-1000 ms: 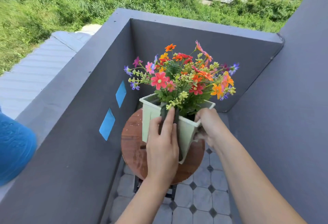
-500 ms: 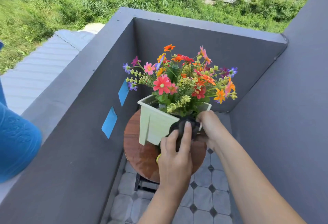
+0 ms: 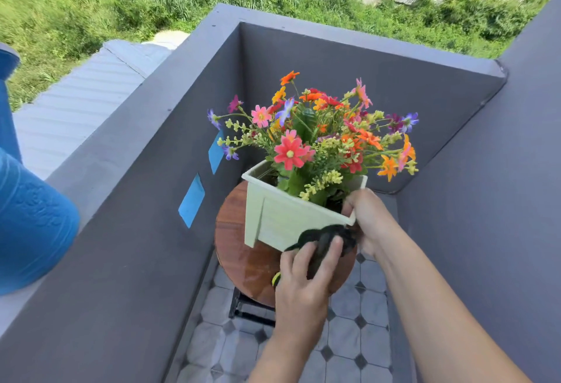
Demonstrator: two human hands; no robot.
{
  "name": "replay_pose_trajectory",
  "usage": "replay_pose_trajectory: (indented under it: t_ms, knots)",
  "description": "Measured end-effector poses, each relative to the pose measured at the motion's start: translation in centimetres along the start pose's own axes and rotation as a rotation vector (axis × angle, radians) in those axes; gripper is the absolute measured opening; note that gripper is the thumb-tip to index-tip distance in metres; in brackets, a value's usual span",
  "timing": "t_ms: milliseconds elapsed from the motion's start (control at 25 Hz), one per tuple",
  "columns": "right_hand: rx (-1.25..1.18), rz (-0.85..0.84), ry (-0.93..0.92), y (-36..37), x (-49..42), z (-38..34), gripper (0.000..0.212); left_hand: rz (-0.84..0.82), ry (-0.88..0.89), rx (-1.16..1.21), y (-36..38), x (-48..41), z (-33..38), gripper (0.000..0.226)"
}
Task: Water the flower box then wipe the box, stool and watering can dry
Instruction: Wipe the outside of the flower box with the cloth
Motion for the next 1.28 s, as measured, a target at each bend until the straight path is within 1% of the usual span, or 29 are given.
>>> replay_pose_trajectory:
  t_ms: [40,120,160,200,280,320,360,440,480,520,560,600,640,680,720,760,840,880,920,1000,1080,1120,1160,1200,1240,1280]
  knots:
    - [-0.006,0.002,0.002,0.1,0.1,0.0,0.019,-0.009,-0.067,0.002,0.0,-0.2,-1.2,0.065]
    - [-0.054,0.021,0.019,0.0,0.2,0.3,0.017,0.014,-0.427,0.116,-0.3,-0.5,-4.3,0.055]
    - [-0.079,0.031,0.028,0.0,0.2,0.4,0.017,-0.01,-0.507,0.145,-0.1,0.0,-4.9,0.053]
    - [-0.094,0.035,0.032,0.1,0.3,0.4,0.017,-0.045,-0.481,0.143,0.1,0.7,-4.5,0.057]
    - [-0.079,0.046,0.031,0.0,0.4,0.3,0.019,-0.095,-0.269,0.081,0.3,1.8,-2.5,0.086]
    - [-0.056,0.049,0.036,-0.1,0.5,0.4,0.02,-0.122,-0.158,0.044,0.3,2.0,-1.6,0.096]
    - [-0.023,0.046,0.042,-0.1,0.7,0.4,0.021,-0.124,-0.066,0.004,0.3,2.0,-1.1,0.094]
    - [0.025,0.037,0.069,-0.4,0.9,0.7,0.022,-0.018,0.109,-0.086,-0.5,0.9,-0.3,0.069]
    - [0.023,0.036,0.081,-0.5,0.9,0.8,0.022,0.03,0.124,-0.128,-1.0,-0.3,-0.3,0.061]
    - [0.009,0.041,0.088,-0.6,1.0,1.0,0.022,0.086,0.056,-0.159,-1.4,-1.8,-1.1,0.058]
    - [-0.013,0.043,0.087,-0.8,1.0,1.1,0.023,0.115,-0.113,-0.117,-2.1,-3.6,-2.5,0.055]
    - [-0.034,0.043,0.09,-0.9,1.0,1.2,0.025,0.123,-0.351,-0.038,-2.6,-5.1,-4.5,0.048]
    - [-0.048,0.038,0.087,-1.0,1.2,1.3,0.026,0.111,-0.547,0.049,-3.0,-6.2,-6.2,0.041]
    - [-0.046,0.037,0.079,-1.1,1.3,1.3,0.027,0.109,-0.645,0.077,-3.6,-7.1,-7.3,0.04]
    - [-0.039,0.032,0.065,-1.3,1.3,1.3,0.028,0.06,-0.689,0.092,-3.7,-7.9,-8.2,0.04]
    - [-0.018,0.02,0.049,-1.5,1.2,1.2,0.03,-0.028,-0.751,0.163,-3.5,-8.7,-9.3,0.041]
    - [0.032,-0.01,0.006,-1.8,0.9,0.8,0.03,-0.296,-0.893,0.405,-2.4,-10.1,-10.6,0.038]
    - [0.048,-0.022,-0.002,-1.9,0.7,0.7,0.028,-0.412,-0.919,0.527,-2.1,-10.7,-10.5,0.041]
    - [0.057,-0.035,0.001,-2.0,0.6,0.6,0.027,-0.503,-0.952,0.596,-1.8,-10.9,-10.5,0.051]
    - [0.062,-0.054,0.019,-2.0,0.3,0.7,0.027,-0.619,-0.975,0.625,-1.8,-11.2,-9.7,0.07]
    - [0.041,-0.085,0.026,-1.9,0.4,0.8,0.023,-0.582,-0.932,0.533,-2.3,-11.4,-9.1,0.07]
    - [0.004,-0.105,0.02,-1.8,0.6,0.7,0.017,-0.539,-0.93,0.489,-2.6,-11.7,-9.0,0.066]
    - [-0.039,-0.097,0.023,-1.9,0.8,0.8,0.009,-0.499,-0.949,0.466,-2.8,-11.9,-9.0,0.06]
    - [-0.09,-0.079,0.019,-1.9,1.0,0.7,0.005,-0.466,-0.969,0.446,-3.0,-12.1,-8.9,0.055]
    - [-0.176,-0.054,-0.004,-1.9,1.0,1.0,0.017,-0.446,-0.991,0.42,-3.2,-12.1,-8.7,0.05]
    - [-0.314,-0.019,-0.042,-1.9,1.5,1.1,0.025,-0.439,-1.014,0.399,-3.3,-12.1,-8.3,0.049]
Point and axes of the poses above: each hand's wrist, its own x-axis away from the middle knuckle, its own y-axis out of the palm, z = x × y, the point moved 7 cm from there along -x, towards the middle knuckle, and after that the axes turned 15 degrees about -y, right-handed, at the moved point
